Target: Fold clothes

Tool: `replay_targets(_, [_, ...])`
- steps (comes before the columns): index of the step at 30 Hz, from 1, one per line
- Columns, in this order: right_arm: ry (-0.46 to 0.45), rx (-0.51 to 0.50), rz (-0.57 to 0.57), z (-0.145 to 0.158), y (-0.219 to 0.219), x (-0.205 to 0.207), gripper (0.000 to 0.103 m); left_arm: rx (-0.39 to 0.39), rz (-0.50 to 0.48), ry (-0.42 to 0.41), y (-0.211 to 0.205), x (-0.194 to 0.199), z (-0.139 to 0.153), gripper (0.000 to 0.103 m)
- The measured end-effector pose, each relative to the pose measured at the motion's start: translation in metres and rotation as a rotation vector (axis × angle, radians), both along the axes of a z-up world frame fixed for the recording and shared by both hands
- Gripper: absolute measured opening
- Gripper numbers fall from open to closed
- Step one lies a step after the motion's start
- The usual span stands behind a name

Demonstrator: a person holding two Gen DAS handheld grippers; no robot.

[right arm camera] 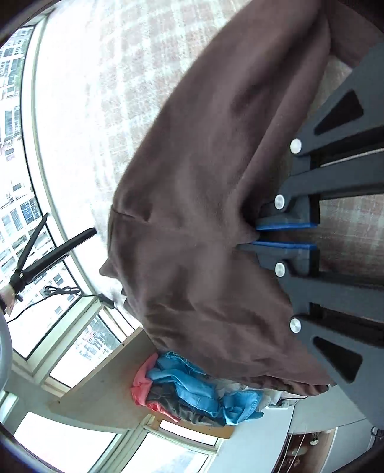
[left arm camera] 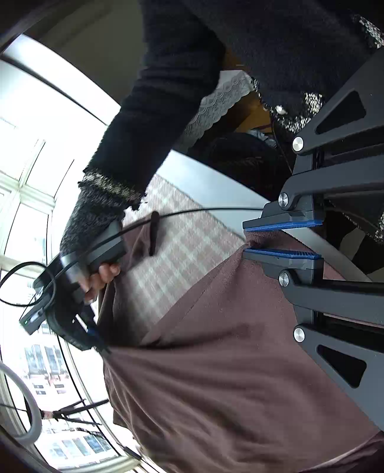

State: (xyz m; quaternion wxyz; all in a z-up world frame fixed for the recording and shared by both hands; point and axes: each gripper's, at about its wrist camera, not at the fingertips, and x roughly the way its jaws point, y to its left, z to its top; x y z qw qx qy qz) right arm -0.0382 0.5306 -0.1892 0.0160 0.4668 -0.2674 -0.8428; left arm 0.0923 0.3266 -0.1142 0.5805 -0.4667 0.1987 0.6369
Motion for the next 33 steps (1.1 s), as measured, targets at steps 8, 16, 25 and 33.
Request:
replay_targets(8, [0.028, 0.124, -0.002, 0.041, 0.018, 0.003, 0.005, -0.011, -0.158, -0.097, 0.068, 0.024, -0.048, 0.011])
replay_targets(16, [-0.137, 0.201, 0.002, -0.006, 0.032, 0.009, 0.019, -0.056, 0.079, -0.157, -0.033, -0.014, -0.036, 0.017])
replay_targets(25, [-0.073, 0.162, 0.040, 0.006, -0.004, 0.151, 0.021, -0.293, 0.530, 0.067, -0.252, -0.084, -0.046, 0.020])
replay_targets(33, [-0.204, 0.131, -0.030, -0.033, -0.062, 0.235, 0.025, -0.342, 0.321, 0.177, -0.240, -0.090, -0.094, 0.026])
